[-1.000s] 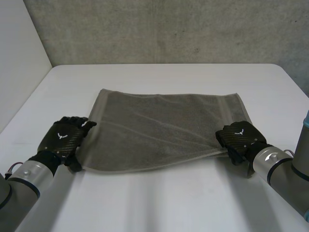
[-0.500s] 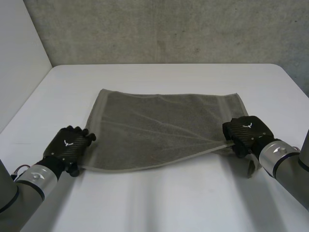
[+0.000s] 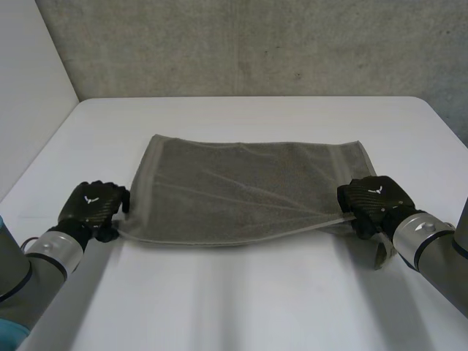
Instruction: Fold the laundry
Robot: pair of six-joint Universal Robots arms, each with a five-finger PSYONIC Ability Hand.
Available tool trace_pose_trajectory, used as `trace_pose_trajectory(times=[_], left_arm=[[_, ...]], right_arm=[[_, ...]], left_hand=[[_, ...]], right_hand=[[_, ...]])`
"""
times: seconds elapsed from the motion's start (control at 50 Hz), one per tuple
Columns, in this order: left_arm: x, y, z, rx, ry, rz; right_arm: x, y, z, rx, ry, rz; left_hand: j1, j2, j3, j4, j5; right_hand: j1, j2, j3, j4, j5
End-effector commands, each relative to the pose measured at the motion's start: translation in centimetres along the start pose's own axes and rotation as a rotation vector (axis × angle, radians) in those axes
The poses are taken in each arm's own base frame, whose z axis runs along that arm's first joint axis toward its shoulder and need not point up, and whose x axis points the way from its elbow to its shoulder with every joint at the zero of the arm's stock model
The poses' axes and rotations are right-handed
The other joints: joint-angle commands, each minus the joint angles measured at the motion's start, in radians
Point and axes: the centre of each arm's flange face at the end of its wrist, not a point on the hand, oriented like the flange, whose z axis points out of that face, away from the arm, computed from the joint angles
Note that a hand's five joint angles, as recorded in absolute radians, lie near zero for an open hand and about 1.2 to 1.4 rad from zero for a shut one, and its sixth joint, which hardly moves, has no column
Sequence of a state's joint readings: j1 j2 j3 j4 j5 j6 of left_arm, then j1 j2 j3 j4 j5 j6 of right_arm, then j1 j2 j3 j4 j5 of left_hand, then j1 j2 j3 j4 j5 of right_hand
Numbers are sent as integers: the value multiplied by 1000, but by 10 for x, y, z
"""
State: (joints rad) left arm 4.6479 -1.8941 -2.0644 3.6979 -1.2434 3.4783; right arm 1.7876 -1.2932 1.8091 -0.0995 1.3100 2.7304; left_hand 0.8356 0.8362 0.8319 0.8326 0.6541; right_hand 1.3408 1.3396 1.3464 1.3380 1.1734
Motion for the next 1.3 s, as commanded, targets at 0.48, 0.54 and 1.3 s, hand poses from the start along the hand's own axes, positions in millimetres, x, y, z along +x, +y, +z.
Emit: trace_pose_trajectory(times=[0.48, 0.54, 1.3], left_arm=[[-34, -6, -3, -20, -191, -6], [-40, -9, -4, -16, -223, -9], [-54, -43, -21, 61, -260, -78]], right_arm=[[-1, 11, 8, -61, -17, -3], [-2, 15, 9, -88, -29, -21], [35, -3, -16, -199, 19, -276]], left_hand=[[561, 560, 564, 564, 568], [561, 560, 564, 564, 568], [561, 560, 564, 564, 568]], right_hand=[[-507, -506, -512, -504, -514], [-568, -567, -574, -566, -576], [56, 57, 50, 58, 48]])
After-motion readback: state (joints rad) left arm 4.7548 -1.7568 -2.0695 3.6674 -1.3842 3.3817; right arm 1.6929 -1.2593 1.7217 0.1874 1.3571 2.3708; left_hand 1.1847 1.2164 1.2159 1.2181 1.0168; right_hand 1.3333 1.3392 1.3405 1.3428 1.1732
